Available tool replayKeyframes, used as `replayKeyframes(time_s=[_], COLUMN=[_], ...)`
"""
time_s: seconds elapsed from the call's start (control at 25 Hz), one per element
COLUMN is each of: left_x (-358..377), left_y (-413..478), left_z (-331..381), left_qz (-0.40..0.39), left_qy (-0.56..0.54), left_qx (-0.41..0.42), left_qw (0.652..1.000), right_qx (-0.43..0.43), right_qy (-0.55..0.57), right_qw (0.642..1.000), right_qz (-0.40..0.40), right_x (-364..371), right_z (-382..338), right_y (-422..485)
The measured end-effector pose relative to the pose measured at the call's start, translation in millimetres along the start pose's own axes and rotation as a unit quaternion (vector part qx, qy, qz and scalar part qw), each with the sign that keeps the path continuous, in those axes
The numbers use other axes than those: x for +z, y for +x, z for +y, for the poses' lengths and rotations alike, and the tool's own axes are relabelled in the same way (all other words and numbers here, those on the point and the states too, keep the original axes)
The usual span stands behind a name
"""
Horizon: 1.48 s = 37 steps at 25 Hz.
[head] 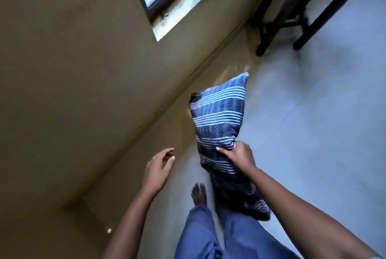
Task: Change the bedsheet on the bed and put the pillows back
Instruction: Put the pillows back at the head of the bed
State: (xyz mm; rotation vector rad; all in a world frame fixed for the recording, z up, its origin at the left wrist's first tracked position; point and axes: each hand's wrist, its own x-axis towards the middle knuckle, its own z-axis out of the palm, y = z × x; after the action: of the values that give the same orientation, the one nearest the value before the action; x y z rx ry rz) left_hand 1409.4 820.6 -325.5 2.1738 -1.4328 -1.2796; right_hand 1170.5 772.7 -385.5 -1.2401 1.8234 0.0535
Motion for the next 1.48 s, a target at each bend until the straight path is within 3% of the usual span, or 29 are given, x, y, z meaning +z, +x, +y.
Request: replayKeyframes(time_s=[0.08, 0.12, 0.24, 0.32, 0.44, 0.56, 0.68, 0.76, 1.0, 1.2, 1.36, 1.48], left_x=[-14, -20, -25, -25, -15, -16, -18, -12, 30, 86, 138, 179], left_y=[-25, -37, -66, -84, -108, -137, -161, -184, -296, -410, -501, -573], left_z=[48, 69, 114, 136, 144, 142, 156, 169, 199, 227, 247, 260], left_qz=[-0.024, -0.017, 0.025, 0.010, -0.081, -0.094, -0.063, -0.089, -0.173, -0.208, -0.197, -0.190], left_qy=[0.110, 0.171, 0.306, 0.358, 0.388, 0.348, 0.287, 0.247, 0.132, 0.034, -0.025, -0.075], left_qx=[0.146, 0.233, 0.440, 0.497, 0.505, 0.578, 0.710, 0.776, 0.879, 0.902, 0.894, 0.887], left_qw=[0.983, 0.957, 0.844, 0.790, 0.767, 0.732, 0.640, 0.574, 0.425, 0.376, 0.401, 0.415], right_qx=[-0.044, -0.061, -0.068, -0.068, -0.061, -0.029, 0.020, 0.046, 0.120, 0.195, 0.229, 0.227], right_qy=[-0.065, -0.092, -0.142, -0.147, -0.134, -0.099, -0.048, -0.022, 0.076, 0.102, 0.077, 0.027], right_qw=[0.997, 0.993, 0.987, 0.986, 0.983, 0.978, 0.974, 0.967, 0.908, 0.820, 0.774, 0.715], right_qz=[-0.019, -0.031, -0.017, 0.028, 0.111, 0.181, 0.220, 0.251, 0.394, 0.528, 0.585, 0.660], right_x=[-53, -76, -120, -128, -120, -102, -87, -74, -37, -29, -41, -51], right_z=[6, 8, 13, 9, -7, -18, -15, -6, 50, 110, 169, 223], right_y=[-42, -64, -133, -178, -252, -326, -389, -432, -553, -649, -715, -767])
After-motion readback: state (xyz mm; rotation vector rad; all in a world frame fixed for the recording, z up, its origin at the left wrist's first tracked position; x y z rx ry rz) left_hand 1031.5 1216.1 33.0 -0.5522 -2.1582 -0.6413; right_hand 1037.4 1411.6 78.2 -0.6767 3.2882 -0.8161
